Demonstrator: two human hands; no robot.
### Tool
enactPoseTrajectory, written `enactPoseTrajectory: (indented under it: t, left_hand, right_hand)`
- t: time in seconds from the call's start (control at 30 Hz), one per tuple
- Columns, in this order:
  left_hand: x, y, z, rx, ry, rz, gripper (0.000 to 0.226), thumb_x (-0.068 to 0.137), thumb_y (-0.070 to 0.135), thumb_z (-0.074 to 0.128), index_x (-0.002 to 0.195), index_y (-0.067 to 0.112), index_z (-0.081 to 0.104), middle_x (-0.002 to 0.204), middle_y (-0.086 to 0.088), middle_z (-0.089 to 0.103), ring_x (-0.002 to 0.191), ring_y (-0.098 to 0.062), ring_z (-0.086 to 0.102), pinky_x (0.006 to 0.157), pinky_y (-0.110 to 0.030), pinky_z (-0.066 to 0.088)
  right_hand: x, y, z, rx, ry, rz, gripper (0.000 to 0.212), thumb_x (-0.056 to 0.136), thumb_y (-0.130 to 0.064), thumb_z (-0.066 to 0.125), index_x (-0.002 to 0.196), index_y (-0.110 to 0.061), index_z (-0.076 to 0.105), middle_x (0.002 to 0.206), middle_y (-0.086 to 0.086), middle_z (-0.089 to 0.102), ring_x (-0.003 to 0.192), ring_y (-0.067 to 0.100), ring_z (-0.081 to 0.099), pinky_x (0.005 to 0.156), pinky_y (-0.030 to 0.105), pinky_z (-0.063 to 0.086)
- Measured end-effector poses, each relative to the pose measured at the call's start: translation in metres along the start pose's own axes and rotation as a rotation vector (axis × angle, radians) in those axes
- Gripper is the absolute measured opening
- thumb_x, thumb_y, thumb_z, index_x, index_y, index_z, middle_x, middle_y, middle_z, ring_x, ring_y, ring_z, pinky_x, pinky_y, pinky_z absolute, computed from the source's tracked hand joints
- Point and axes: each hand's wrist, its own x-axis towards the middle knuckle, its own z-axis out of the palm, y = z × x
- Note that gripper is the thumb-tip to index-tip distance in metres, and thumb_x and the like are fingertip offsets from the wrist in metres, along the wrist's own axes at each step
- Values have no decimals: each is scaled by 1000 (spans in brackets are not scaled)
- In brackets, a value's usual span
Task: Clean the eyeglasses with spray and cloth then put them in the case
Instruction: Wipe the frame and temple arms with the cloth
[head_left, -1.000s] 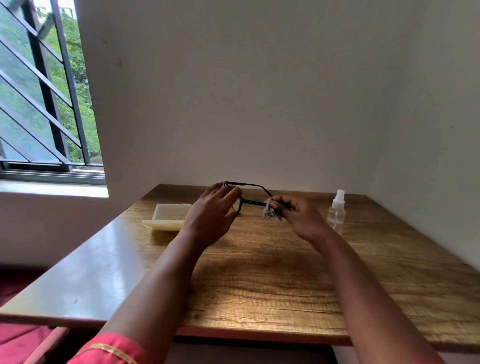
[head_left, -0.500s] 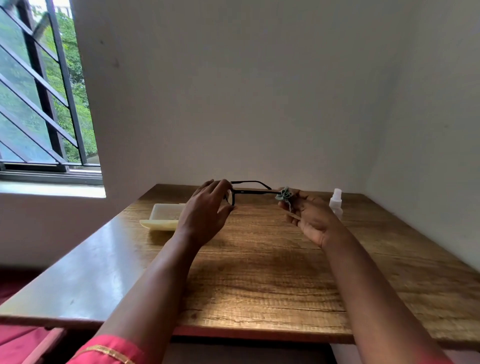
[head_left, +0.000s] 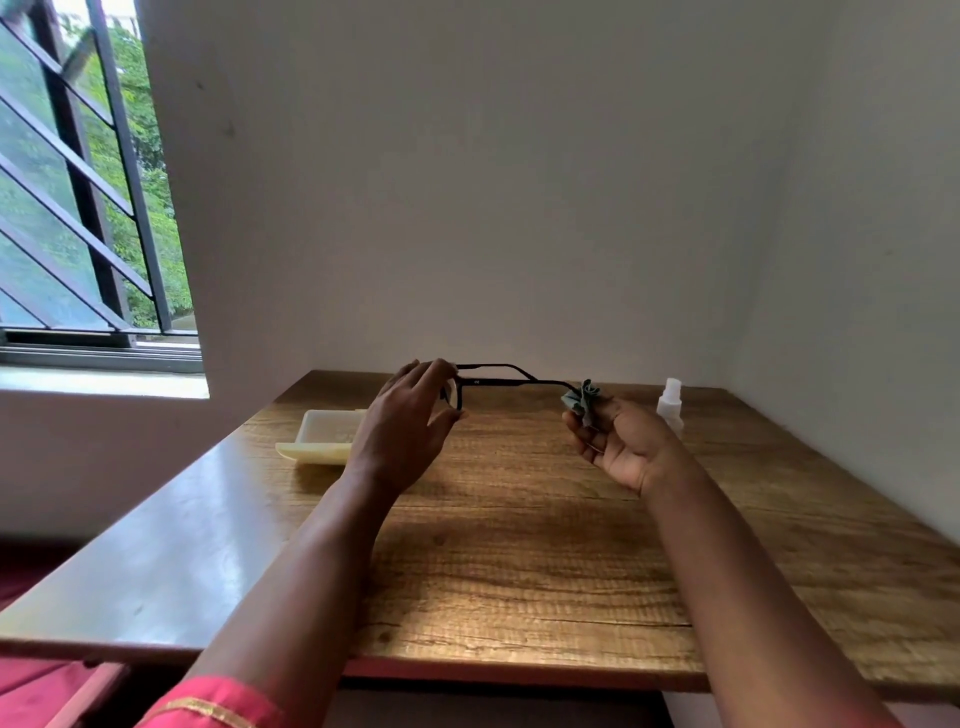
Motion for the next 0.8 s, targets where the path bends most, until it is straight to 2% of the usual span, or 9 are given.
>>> enactPoseTrajectory:
  t: [0.1, 0.17, 0.27, 0.33, 0.43, 0.57, 0.63, 0.73, 0.8]
  left_hand:
    - [0, 0, 0, 2, -19, 31, 40, 81, 19, 77, 115, 10, 58, 108, -7, 64, 99, -24, 62, 81, -35, 52]
    - [0, -1, 0, -7, -10, 36, 40, 81, 19, 77, 114, 9, 58, 107, -7, 64, 99, -24, 62, 81, -37, 53]
    - [-1, -4, -2, -27, 11, 25, 40, 81, 19, 77, 115, 9, 58, 108, -6, 65, 102, -25, 61, 83, -39, 53]
    - [0, -3, 0, -12, -13, 33, 41, 81, 19, 76, 117, 9, 58, 114, -8, 65, 109, -29, 61, 92, -43, 51]
    - [0, 7, 7, 53, -65, 114, 41, 80, 16, 77, 117, 8, 61, 118, -9, 66, 113, -32, 60, 109, -40, 37]
    - [0, 11, 10, 120, -95, 183, 41, 78, 15, 79, 115, 9, 62, 118, -9, 66, 110, -26, 63, 111, -36, 31]
    - [0, 9, 10, 158, -115, 212, 41, 77, 15, 80, 114, 10, 63, 119, -10, 66, 111, -26, 64, 111, -38, 33]
    - [0, 11, 11, 198, -123, 252, 40, 76, 16, 80, 111, 11, 64, 116, -10, 67, 108, -27, 65, 110, -38, 34]
    - [-1, 12, 12, 207, -118, 267, 37, 78, 18, 78, 112, 12, 64, 116, -9, 67, 108, -26, 65, 111, -37, 33]
  right_hand:
    - [2, 4, 3, -197, 88, -161, 16, 99, -9, 51, 102, -4, 65, 80, 4, 71, 69, 12, 66, 56, 19, 47]
    - [4, 6, 6, -303, 127, -358, 17, 97, -13, 57, 106, -4, 68, 84, 2, 71, 75, 10, 66, 63, 14, 49]
    - [1, 6, 9, -309, 65, -516, 10, 93, -19, 63, 98, -14, 70, 85, -5, 72, 74, -4, 66, 69, 8, 48]
    - [-2, 7, 11, -383, -20, -586, 6, 92, -17, 64, 91, -19, 70, 86, -6, 71, 76, -5, 65, 70, 9, 48]
    - [-6, 13, 17, -585, -136, -700, 8, 90, -14, 66, 88, -20, 71, 85, -5, 71, 77, -3, 64, 72, 12, 49]
    - [0, 24, 17, -921, -93, -903, 12, 92, -25, 66, 97, -17, 75, 89, -2, 70, 87, -3, 56, 73, 7, 40]
    - [3, 29, 18, -1052, -64, -968, 14, 91, -28, 65, 102, -25, 73, 93, -1, 66, 92, 1, 50, 76, 13, 39]
    - [-1, 34, 24, -1103, -105, -1036, 21, 89, -36, 63, 107, -28, 70, 93, -5, 65, 95, 11, 50, 81, 37, 48]
    - [-6, 35, 29, -1182, -110, -1106, 27, 91, -38, 60, 113, -26, 68, 97, -9, 67, 96, 13, 50, 81, 44, 47]
